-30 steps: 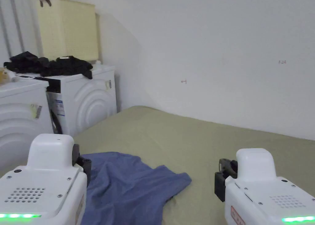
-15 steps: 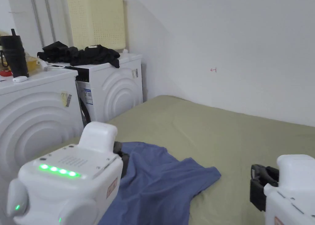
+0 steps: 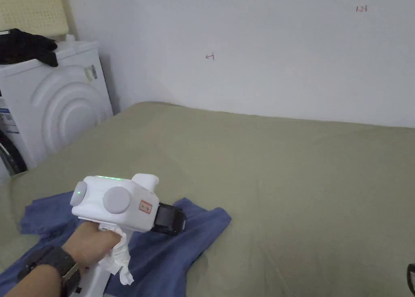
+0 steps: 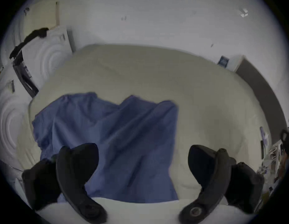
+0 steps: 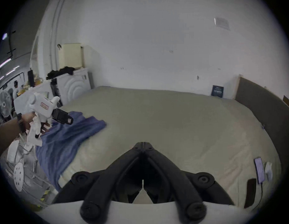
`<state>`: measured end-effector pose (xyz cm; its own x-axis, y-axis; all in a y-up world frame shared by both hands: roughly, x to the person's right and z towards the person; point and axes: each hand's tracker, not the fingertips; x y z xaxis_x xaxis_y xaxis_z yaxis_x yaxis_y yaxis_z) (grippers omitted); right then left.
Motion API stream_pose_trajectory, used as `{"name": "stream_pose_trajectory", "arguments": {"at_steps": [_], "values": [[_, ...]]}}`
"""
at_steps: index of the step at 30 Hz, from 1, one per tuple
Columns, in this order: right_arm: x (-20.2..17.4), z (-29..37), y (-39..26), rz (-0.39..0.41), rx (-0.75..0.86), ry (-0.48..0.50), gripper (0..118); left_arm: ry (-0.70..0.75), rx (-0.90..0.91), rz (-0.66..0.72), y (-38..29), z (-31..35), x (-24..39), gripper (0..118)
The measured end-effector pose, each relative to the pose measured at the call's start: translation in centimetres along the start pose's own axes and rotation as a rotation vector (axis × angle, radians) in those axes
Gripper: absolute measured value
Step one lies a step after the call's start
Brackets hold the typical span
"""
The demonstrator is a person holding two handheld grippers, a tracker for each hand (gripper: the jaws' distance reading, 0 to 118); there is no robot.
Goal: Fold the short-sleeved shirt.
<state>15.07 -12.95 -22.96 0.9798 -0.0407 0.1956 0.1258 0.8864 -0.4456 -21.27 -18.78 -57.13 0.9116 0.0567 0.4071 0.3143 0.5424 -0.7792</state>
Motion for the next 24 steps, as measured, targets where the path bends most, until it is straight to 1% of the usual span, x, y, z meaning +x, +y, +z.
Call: {"name": "stream_pose_trajectory", "arguments": {"at_steps": [1, 3, 7, 8, 9, 10, 11, 12, 13, 14, 16, 18, 20, 21, 23, 24], "values": [[0.6, -0.4, -0.5, -0.01, -0.02, -0.01, 2, 0.035, -0.052, -0.004, 0.0, -1.4, 0.0, 114], [1.5, -1.0, -1.4, -0.02, -0.036, -0.017, 2, 0.053, -0.106, 0.003, -0.2, -4.7, -0.9, 114], [2.4, -2.3, -2.9, -0.025, -0.075, -0.029, 2, 0.078, -0.136, -0.007, -0.9, -8.3, -1.3, 114], [2.4, -2.4, -3.1, -0.032, -0.081, -0.026, 2, 0.077, -0.144, 0.005, -0.9, -8.9, -1.4, 114], [2.4, -2.6, -3.3, -0.037, -0.09, -0.024, 2, 0.067, -0.148, 0.044, -1.0, -9.3, -1.6, 111], [2.3, -2.7, -3.6, -0.038, -0.091, -0.023, 2, 0.044, -0.147, 0.077, -1.2, -9.5, -1.6, 102], [2.2, -2.8, -3.8, -0.037, -0.094, -0.023, 2, 0.02, -0.143, 0.11, -1.5, -9.3, -1.9, 84], [2.0, -2.8, -4.0, -0.035, -0.099, -0.021, 2, 0.109, -0.095, 0.093, -1.8, -8.6, -1.6, 59], [1.9, -2.8, -4.1, -0.03, -0.102, -0.019, 2, 0.1, -0.059, 0.077, -2.0, -7.8, -1.6, 8], [1.8, -2.7, -4.3, -0.027, -0.102, -0.017, 2, 0.026, -0.015, 0.073, -2.1, -7.2, -1.7, 2], [1.6, -2.7, -4.4, -0.023, -0.104, -0.011, 2, 0.052, 0.009, 0.099, -2.2, -5.8, -1.4, 2], [1.7, -2.3, -4.4, -0.024, -0.106, -0.008, 2, 0.041, 0.029, 0.109, -1.9, -4.6, -1.2, 2], [2.1, -1.7, -4.3, -0.029, -0.099, -0.002, 2, -0.022, 0.089, 0.119, -1.5, -4.0, -0.3, 2], [2.3, -1.3, -4.2, -0.034, -0.093, -0.004, 2, -0.017, 0.083, 0.115, -0.9, -3.5, 0.4, 2], [2.9, -0.7, -4.0, -0.039, -0.082, -0.011, 2, 0.011, 0.107, 0.025, 0.0, -2.6, 2.3, 2], [3.2, -0.4, -3.8, -0.049, -0.074, -0.02, 2, -0.011, 0.108, 0.005, 0.5, -2.4, 3.3, 2]]}}
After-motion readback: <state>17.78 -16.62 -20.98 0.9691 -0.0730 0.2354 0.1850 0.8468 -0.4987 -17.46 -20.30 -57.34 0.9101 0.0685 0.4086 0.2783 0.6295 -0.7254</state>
